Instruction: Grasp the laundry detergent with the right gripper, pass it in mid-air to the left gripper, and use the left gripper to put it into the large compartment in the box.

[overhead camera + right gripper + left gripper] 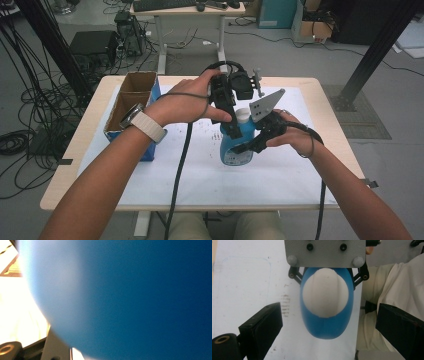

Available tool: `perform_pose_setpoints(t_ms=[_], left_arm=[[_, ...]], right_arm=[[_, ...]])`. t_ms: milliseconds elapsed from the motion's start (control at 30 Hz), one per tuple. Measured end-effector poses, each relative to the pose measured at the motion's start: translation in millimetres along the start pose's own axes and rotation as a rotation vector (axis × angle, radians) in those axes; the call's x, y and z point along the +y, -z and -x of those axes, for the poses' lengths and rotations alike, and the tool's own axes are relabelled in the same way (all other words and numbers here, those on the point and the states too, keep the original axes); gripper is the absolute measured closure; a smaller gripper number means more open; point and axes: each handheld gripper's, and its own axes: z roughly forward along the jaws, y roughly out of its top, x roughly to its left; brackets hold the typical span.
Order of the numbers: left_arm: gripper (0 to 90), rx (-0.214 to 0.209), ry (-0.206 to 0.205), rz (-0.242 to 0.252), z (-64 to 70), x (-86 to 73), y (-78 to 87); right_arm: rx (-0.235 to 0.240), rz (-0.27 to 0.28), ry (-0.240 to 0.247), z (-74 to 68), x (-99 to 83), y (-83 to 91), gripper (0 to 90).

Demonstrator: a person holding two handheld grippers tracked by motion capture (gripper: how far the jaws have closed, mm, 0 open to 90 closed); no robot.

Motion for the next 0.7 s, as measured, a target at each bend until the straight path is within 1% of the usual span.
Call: perform_pose_setpoints(t_ms=[700], left_arm=[[7.5,-0.001,0.001,0.001,-0.2,-0.5,-0.1]], right_arm=[[0.000,-0.002,0.002,0.3,-0.1,-0.3,43.4]])
